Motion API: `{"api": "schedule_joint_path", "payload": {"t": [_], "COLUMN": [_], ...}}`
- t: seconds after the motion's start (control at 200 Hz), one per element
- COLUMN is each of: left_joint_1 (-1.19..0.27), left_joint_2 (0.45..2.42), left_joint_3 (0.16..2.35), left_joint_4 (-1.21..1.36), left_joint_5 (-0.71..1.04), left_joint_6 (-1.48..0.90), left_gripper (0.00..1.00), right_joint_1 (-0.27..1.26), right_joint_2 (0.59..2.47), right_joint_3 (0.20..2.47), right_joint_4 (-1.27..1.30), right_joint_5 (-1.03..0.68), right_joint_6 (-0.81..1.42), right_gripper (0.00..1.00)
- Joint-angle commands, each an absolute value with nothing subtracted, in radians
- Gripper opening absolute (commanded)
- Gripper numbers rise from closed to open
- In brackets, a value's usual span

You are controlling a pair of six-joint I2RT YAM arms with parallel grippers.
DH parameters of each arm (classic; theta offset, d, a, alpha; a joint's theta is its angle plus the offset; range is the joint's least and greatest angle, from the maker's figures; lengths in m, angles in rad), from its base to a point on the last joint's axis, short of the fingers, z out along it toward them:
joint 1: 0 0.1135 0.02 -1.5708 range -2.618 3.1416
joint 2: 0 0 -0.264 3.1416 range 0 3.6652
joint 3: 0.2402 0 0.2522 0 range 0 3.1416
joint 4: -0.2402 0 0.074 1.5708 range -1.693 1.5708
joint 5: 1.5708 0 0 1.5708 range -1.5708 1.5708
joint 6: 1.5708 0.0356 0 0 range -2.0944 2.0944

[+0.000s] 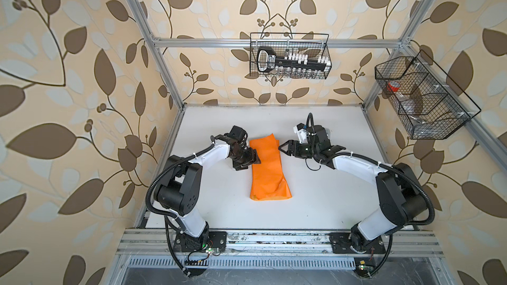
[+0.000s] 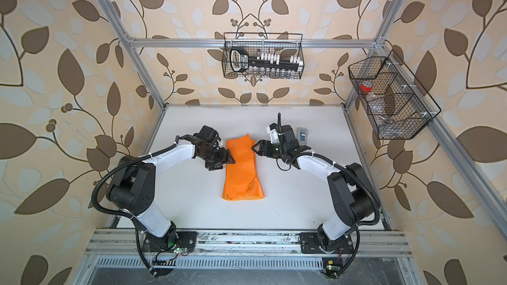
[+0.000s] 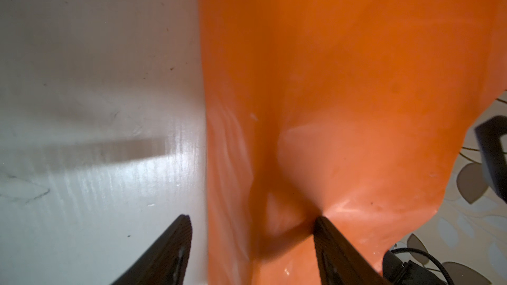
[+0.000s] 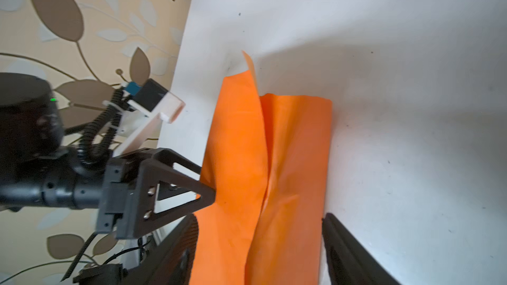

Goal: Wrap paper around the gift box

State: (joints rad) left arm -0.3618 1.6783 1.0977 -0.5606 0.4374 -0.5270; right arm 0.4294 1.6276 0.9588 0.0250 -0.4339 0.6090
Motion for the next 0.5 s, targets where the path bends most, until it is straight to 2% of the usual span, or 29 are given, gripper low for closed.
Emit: {"api": "schedule_joint_path", "payload": {"t": [0.0, 0.285, 0.39, 0.495], "left_joint_1": [-0.382, -0.387, -0.388, -0.396], "left_joint_2": [1.709, 1.706, 1.704, 1.705], "left_joint_3": [1.103, 1.109, 1.118, 1.135], "left_joint_4": [-0.62, -0.628, -0.627, -0.629], "left_joint_5": [0.393, 0.39, 0.394, 0.401], "left_joint_6": [-0.508, -0.508, -0.511, -0.515], "left_gripper": [0.72, 0.72, 0.72, 0.73], "right_joint_1": [0.443, 0.507, 0.53, 0.541], "right_joint_2": [1.676, 1.752, 1.777, 1.792], "right_joint_3": [1.003, 1.053, 1.068, 1.072], "right_joint_4": [-0.067, -0.027, -0.035, -0.032], "right_joint_5": [-0.395, -0.428, -0.415, -0.411], "right_joint_6": [0.55, 0.571, 0.581, 0.596], "right_gripper": [0.68, 0.65, 0.59, 0.49]}}
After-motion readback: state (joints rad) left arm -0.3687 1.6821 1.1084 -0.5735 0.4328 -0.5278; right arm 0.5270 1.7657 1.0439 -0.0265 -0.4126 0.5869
